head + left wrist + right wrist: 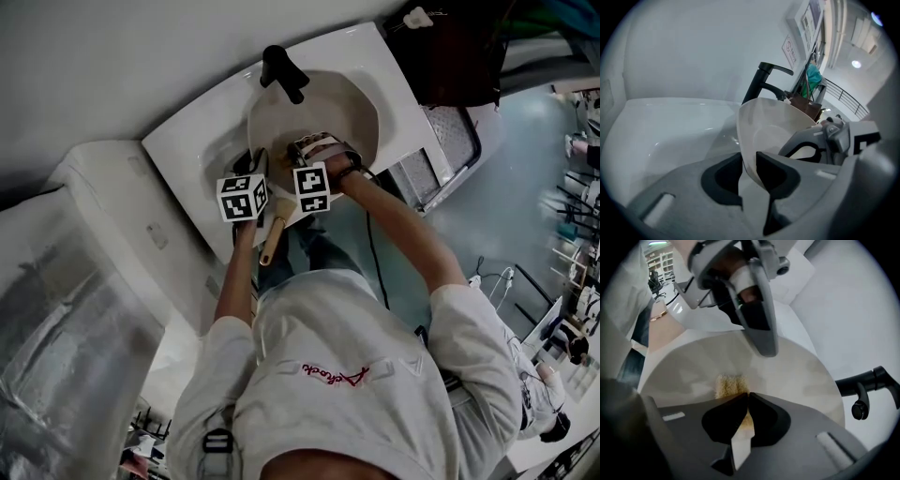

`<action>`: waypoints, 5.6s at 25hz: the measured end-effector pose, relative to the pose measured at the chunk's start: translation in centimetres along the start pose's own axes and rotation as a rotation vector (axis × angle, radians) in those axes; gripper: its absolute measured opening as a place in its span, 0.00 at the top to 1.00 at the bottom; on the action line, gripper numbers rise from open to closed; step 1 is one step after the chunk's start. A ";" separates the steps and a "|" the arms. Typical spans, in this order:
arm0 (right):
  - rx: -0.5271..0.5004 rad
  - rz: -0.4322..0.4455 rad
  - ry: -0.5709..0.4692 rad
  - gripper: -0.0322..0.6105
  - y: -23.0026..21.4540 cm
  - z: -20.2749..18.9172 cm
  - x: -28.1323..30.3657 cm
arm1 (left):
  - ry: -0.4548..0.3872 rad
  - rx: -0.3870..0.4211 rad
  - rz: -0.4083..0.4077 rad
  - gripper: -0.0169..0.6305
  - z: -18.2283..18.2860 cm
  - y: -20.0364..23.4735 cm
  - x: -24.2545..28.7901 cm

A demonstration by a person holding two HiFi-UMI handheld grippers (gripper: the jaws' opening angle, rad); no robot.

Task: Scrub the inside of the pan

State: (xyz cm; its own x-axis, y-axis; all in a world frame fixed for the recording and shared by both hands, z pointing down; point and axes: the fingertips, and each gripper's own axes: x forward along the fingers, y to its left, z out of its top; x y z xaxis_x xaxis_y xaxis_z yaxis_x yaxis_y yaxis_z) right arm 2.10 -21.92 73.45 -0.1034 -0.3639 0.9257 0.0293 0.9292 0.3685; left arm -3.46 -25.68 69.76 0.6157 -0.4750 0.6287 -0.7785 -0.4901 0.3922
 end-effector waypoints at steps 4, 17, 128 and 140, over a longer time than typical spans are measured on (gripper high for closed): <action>-0.047 0.027 0.029 0.91 1.6 -1.0 -0.4 | 0.000 0.004 0.003 0.83 0.0 0.0 0.0; -0.063 0.072 0.137 0.91 1.9 -3.5 -0.8 | 0.028 0.024 0.005 0.81 -0.1 -0.1 -0.3; 1.421 -0.686 -0.803 0.92 7.5 -5.4 -32.3 | -0.438 0.274 0.024 0.97 1.2 -16.3 -23.9; 1.407 -0.690 -0.789 0.92 7.7 -5.8 -32.6 | -0.439 0.287 0.019 0.97 1.1 -17.1 -23.8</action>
State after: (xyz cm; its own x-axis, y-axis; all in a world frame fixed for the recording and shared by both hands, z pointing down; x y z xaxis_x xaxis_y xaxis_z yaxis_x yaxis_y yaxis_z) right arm 11.48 -3.25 46.62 -0.1523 -0.9614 0.2293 -0.9860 0.1320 -0.1014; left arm -4.69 -6.79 47.32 0.6426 -0.7172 0.2696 -0.7634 -0.6295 0.1450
